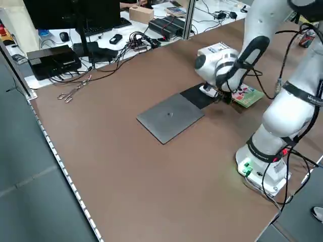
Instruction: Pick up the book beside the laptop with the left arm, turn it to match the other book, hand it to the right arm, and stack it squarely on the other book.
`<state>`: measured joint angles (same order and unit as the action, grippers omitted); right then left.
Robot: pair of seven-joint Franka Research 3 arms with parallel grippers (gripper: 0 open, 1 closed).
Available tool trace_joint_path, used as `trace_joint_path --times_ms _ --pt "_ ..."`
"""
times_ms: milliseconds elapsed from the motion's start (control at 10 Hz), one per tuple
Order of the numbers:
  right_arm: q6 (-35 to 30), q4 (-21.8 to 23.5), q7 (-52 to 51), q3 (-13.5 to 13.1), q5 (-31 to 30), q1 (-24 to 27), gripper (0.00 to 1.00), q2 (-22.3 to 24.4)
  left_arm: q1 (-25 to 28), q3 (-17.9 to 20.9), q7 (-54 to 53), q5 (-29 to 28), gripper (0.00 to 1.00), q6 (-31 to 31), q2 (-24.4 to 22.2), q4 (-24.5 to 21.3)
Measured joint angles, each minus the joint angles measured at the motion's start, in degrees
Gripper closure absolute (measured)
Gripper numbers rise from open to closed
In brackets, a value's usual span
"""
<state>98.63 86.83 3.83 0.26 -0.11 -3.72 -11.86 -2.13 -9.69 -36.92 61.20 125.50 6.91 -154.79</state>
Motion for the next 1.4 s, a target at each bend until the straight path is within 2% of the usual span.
trace_joint_path --times_ms 100,600,1400 --pt "0.35 0.00 0.00 0.00 0.00 -0.02 0.00 -0.28 -0.05 -0.55 -1.19 1.62 0.21 1.37 1.57 0.02" --pt "2.95 0.00 0.00 0.00 0.00 -0.46 0.00 -1.43 -0.75 -8.56 -4.35 13.23 0.22 8.61 4.78 -0.18" --pt "3.63 -0.05 0.00 -0.30 -0.11 -0.68 0.00 -1.84 -0.83 -9.20 -6.81 22.25 0.29 9.68 6.84 0.25"
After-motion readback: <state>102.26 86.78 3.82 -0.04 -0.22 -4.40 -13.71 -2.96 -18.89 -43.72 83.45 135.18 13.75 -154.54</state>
